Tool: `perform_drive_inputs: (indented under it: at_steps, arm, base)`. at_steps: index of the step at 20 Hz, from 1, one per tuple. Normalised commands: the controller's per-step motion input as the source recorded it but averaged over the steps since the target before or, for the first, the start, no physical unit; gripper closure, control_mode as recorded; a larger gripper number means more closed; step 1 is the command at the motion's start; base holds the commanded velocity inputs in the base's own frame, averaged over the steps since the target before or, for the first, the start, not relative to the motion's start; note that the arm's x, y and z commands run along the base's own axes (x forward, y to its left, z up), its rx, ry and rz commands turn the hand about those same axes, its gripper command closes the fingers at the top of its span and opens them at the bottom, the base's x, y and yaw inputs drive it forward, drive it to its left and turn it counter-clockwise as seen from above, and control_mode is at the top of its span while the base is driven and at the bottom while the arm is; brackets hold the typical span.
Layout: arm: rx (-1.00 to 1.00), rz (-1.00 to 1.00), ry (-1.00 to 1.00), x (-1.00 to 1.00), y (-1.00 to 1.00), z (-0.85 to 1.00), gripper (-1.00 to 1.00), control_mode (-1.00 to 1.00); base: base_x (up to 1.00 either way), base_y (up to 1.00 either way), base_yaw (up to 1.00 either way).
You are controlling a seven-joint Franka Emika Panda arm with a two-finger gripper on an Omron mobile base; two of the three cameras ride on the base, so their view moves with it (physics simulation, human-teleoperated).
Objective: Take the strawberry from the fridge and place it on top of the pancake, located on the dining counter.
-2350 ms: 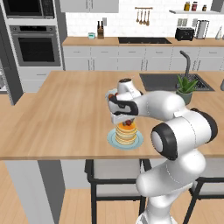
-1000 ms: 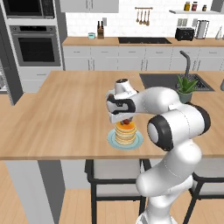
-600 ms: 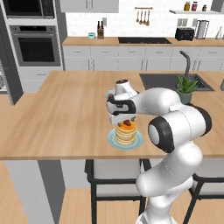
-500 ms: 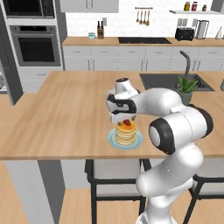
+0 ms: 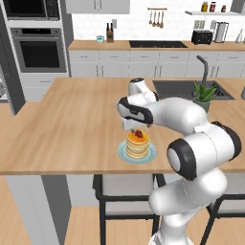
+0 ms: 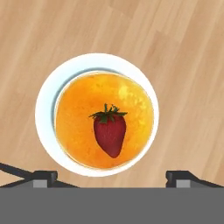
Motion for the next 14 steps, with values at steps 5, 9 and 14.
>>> perform_drive_inputs:
  at_steps: [5, 9, 14]
  arm:
    - [0.07, 0.00, -0.04, -0.25, -0.21, -0.01, -1.00, -1.00]
    - [0.05, 0.00, -0.01, -0.25, -0.14, 0.00, -1.00, -1.00]
    - [0.06, 0.00, -0.07, -0.41, -0.13, 0.00, -1.00, -1.00]
  base:
    - [0.00, 0.00, 0.00]
    - [0.00, 0.00, 0.00]
    - [0.00, 0.00, 0.00]
